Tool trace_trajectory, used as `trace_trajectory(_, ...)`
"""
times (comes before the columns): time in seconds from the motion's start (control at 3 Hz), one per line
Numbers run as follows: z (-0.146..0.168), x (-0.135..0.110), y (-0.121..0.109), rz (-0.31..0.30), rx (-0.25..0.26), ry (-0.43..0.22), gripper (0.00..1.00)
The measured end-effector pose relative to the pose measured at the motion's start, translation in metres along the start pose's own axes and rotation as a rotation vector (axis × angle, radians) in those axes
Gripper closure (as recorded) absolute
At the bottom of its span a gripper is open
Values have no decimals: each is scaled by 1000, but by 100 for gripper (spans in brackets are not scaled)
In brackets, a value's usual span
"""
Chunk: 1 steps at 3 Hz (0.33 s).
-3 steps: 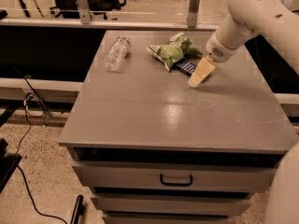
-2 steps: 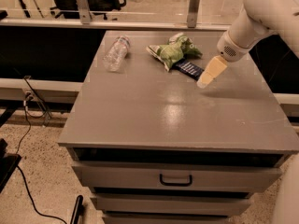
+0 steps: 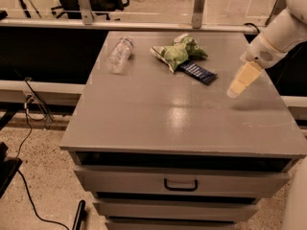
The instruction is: Move rxbar blueberry near green jalapeno chip bag
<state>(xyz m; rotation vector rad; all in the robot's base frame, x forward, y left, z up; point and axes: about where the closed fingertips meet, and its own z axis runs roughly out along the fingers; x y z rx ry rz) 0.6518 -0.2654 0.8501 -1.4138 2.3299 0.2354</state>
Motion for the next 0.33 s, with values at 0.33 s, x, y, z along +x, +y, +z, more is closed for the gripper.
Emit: trace_trajectory(0.33,2,1,4,-17,-21,7,0)
